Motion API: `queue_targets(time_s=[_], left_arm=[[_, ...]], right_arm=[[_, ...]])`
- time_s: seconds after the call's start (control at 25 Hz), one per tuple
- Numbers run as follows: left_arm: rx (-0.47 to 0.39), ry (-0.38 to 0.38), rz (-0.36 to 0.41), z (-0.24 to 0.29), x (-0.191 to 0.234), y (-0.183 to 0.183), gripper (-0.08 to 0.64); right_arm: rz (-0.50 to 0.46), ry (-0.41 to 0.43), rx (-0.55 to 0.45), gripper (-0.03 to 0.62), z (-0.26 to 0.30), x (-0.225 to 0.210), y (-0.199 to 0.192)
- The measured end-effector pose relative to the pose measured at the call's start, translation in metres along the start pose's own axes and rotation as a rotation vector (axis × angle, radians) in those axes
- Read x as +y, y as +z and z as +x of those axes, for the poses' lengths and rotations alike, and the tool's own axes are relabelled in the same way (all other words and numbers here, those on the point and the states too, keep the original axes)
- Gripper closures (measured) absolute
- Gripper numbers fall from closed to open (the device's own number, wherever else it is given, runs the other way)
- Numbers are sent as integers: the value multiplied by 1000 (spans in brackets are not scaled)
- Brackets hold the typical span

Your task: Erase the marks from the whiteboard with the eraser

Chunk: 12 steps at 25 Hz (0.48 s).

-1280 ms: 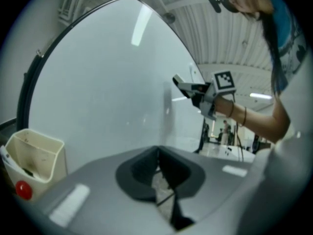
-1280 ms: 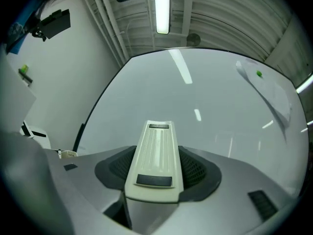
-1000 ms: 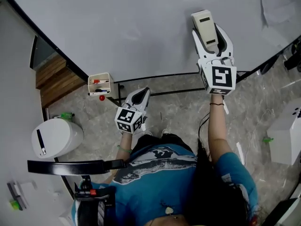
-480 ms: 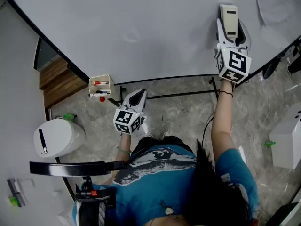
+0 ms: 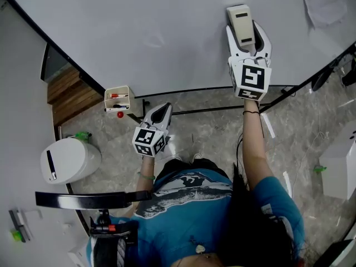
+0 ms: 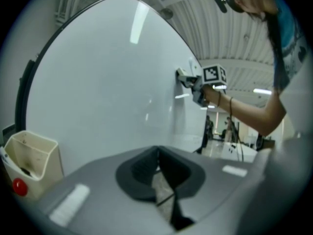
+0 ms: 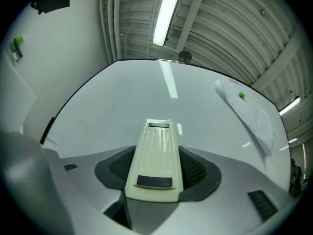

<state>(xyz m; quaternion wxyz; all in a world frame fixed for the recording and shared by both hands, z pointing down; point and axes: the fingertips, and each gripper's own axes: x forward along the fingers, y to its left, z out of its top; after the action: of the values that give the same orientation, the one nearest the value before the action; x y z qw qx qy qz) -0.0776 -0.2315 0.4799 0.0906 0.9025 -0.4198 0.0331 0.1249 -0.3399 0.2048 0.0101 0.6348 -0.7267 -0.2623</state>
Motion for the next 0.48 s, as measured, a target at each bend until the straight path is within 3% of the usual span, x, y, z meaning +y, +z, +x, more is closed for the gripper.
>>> queue_targets(time_s=[0.48], left_arm=[[6, 23, -5, -4, 6, -5, 555]], right_arm=[[-184, 304, 49, 328, 1, 192, -33]])
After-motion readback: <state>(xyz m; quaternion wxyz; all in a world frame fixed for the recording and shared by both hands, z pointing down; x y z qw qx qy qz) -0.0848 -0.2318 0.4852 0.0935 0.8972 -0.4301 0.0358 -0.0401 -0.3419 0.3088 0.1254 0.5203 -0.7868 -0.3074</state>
